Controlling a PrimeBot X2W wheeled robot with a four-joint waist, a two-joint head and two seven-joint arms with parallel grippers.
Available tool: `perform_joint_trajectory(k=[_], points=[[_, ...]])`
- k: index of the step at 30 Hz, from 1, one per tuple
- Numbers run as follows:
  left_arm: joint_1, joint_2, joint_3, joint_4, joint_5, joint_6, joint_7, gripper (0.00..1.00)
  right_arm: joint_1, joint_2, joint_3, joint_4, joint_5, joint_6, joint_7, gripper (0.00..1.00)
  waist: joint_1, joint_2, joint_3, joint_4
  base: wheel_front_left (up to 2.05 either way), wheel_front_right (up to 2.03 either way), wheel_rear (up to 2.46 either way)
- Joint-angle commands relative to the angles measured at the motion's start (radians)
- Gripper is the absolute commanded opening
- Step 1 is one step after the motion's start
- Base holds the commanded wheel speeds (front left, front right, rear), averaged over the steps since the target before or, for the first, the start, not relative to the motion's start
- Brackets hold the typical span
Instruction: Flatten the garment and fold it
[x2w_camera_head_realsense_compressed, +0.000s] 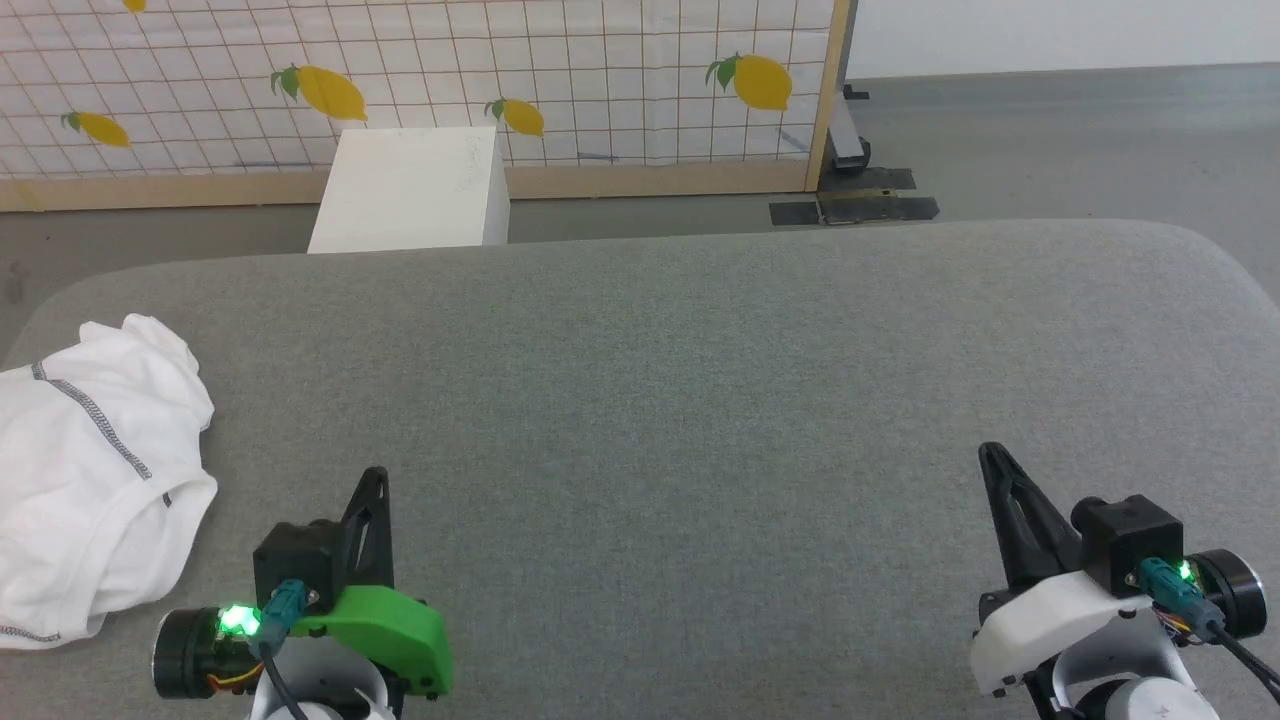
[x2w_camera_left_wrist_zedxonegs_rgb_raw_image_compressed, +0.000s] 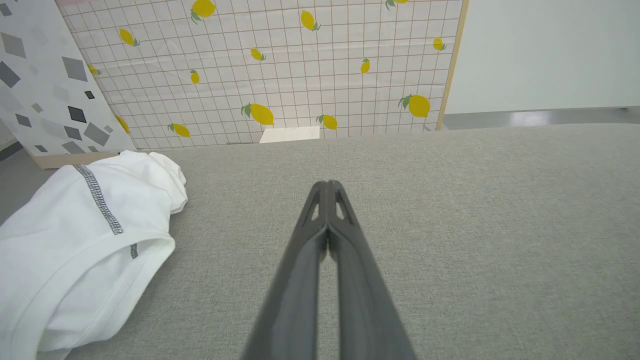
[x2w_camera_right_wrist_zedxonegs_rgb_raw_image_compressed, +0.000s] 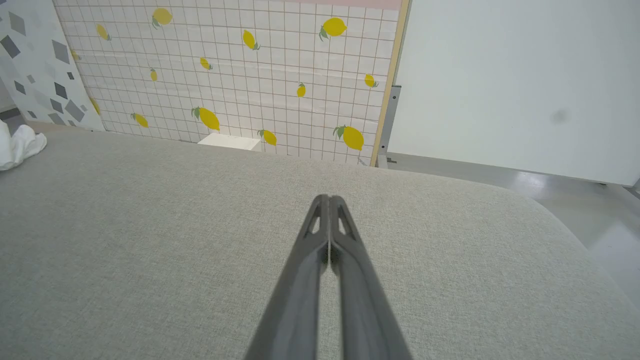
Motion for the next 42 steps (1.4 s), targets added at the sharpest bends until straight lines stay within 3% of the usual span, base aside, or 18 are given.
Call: perform_joint_trajectory(k=[1, 3, 4, 28, 42], points=[[-0.018, -0.005, 0.004, 0.003, 0.010, -0.001, 0.001, 0.00, -0.016, 0.002, 0.002, 0.002, 0.007, -0.002, 0.000, 0.00, 0.0000, 0.0000, 0.000, 0.000, 0.00, 0.00, 0.00], [-0.018, -0.005, 0.004, 0.003, 0.010, -0.001, 0.001, 0.00, -0.016, 0.002, 0.002, 0.002, 0.007, -0.002, 0.000, 0.00, 0.0000, 0.0000, 0.000, 0.000, 0.00, 0.00, 0.00], [0.000, 0.000, 0.000, 0.000, 0.000, 0.000, 0.000, 1.00, 0.000, 0.000, 0.000, 0.000, 0.000, 0.000, 0.000, 1.00, 0.0000, 0.0000, 0.000, 0.000, 0.00, 0.00, 0.00], [0.019, -0.001, -0.021, -0.008, -0.003, 0.022, -0.044, 1.00, 0.011, 0.000, -0.053, -0.005, 0.025, 0.000, -0.044, 1.00, 0.0000, 0.0000, 0.002, 0.001, 0.00, 0.00, 0.00], [0.027, -0.001, -0.032, -0.017, -0.009, 0.042, -0.072, 1.00, 0.013, 0.000, -0.082, -0.013, 0.028, 0.000, -0.072, 1.00, 0.0000, 0.0000, 0.010, 0.045, 0.00, 0.00, 0.00]])
